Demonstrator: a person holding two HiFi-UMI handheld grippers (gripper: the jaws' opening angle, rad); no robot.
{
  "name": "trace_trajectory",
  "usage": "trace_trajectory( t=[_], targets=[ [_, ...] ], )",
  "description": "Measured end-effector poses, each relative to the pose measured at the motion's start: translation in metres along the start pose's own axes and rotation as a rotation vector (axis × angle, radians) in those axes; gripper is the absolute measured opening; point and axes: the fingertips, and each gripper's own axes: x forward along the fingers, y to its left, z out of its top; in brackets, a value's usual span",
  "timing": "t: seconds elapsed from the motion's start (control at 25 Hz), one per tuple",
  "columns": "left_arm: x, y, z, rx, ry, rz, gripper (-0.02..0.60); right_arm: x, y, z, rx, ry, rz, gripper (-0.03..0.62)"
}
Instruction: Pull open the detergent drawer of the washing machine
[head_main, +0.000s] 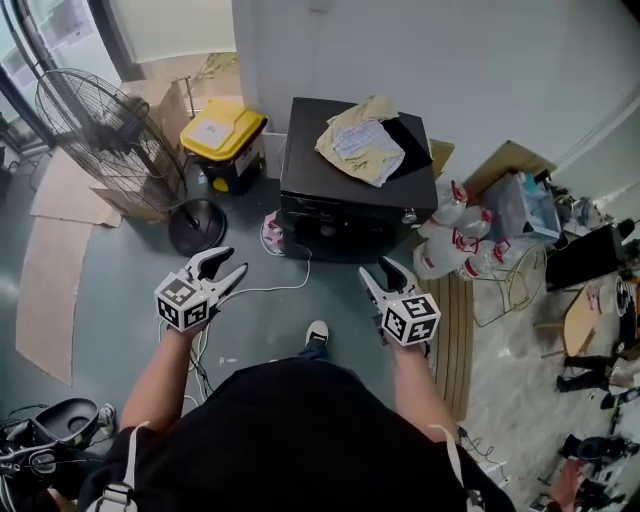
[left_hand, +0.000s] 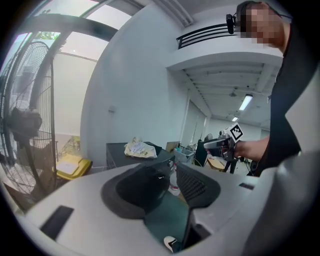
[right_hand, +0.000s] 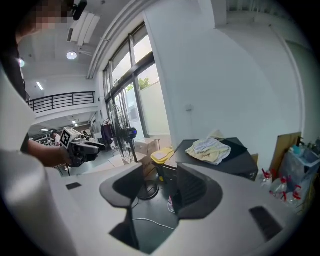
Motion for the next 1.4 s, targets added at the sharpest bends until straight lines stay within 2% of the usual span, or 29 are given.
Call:
trace_trajectory(
  t=[0.28, 0.64, 1.0, 1.16, 1.4],
  targets=[
    [0.056, 0.03, 0.026, -0.028, -0.001, 0.058, 0.198, 0.048, -0.054, 0.023, -0.016, 0.026, 0.075, 0.221],
    [0.112, 0.036, 0.032, -0.034, 0.028, 0.107, 0.199, 0.087, -0.109, 0.027, -0.029, 0.062, 0.148, 0.224],
    [0.123, 0.059, 0.032, -0.061, 0.043, 0.14, 0.199, 0.117, -0.12, 0.033, -0.023, 0.086, 0.182, 0.225],
    [0.128, 0.074, 0.034, -0.065, 0.032, 0.127, 0.199, 0.124, -0.119, 0.038, -0.033, 0.091, 0.171, 0.226],
    [0.129, 0.093, 0.019, -0.087, 0.047, 0.099, 0.199, 0.133, -0.112, 0.017, -0.009, 0.146, 0.145, 0.227]
  ],
)
